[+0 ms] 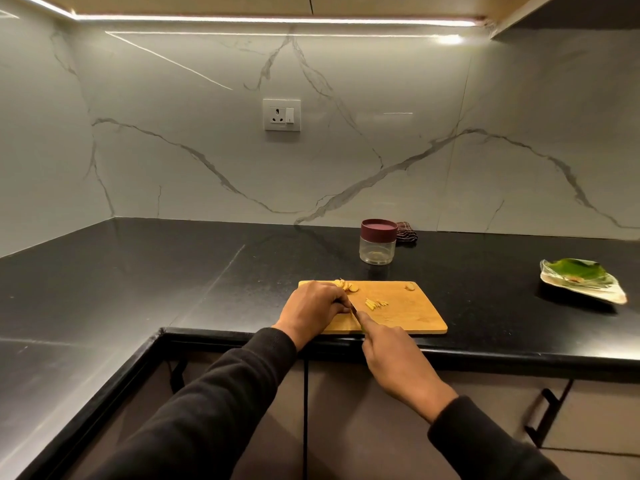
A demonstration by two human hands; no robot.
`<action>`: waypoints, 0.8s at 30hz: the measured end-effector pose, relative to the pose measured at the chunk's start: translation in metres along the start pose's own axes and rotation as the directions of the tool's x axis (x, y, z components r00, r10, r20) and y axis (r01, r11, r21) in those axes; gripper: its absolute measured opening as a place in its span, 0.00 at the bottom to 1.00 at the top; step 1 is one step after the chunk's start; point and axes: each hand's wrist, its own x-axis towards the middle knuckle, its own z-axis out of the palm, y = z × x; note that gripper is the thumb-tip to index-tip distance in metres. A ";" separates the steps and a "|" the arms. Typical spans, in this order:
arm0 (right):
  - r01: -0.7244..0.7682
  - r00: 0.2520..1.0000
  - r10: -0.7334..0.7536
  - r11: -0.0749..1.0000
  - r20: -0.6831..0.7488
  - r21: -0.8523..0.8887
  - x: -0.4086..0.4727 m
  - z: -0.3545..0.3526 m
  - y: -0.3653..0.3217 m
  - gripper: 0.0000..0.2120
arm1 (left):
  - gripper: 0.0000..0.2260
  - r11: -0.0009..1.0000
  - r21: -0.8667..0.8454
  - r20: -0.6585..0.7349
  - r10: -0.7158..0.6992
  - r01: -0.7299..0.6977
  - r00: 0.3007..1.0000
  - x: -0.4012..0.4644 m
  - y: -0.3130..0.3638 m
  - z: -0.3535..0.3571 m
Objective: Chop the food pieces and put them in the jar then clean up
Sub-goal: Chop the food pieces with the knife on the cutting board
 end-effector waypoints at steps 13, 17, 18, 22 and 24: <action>0.014 0.998 -0.026 0.978 -0.057 -0.206 -0.030 -0.007 0.007 0.28 | 0.04 1.000 0.029 -0.010 -0.012 0.012 1.000 -0.001 0.002 -0.001; -0.023 0.997 -0.006 0.933 -0.078 -0.360 -0.037 -0.015 0.011 0.32 | 0.03 0.999 0.046 -0.013 -0.007 0.008 1.000 -0.001 0.002 -0.001; -0.028 0.997 -0.001 0.920 -0.074 -0.390 -0.038 -0.017 0.011 0.32 | 0.03 0.999 0.049 -0.006 -0.008 0.008 1.000 -0.001 0.002 -0.002; -0.021 0.999 -0.002 0.888 -0.049 -0.460 -0.038 -0.020 0.011 0.33 | 0.04 0.998 0.055 0.013 0.018 -0.019 1.000 -0.001 0.002 -0.002; -0.026 0.999 0.007 0.882 -0.042 -0.471 -0.037 -0.020 0.011 0.33 | 0.05 0.997 0.059 0.035 0.047 -0.049 0.998 -0.001 0.002 -0.003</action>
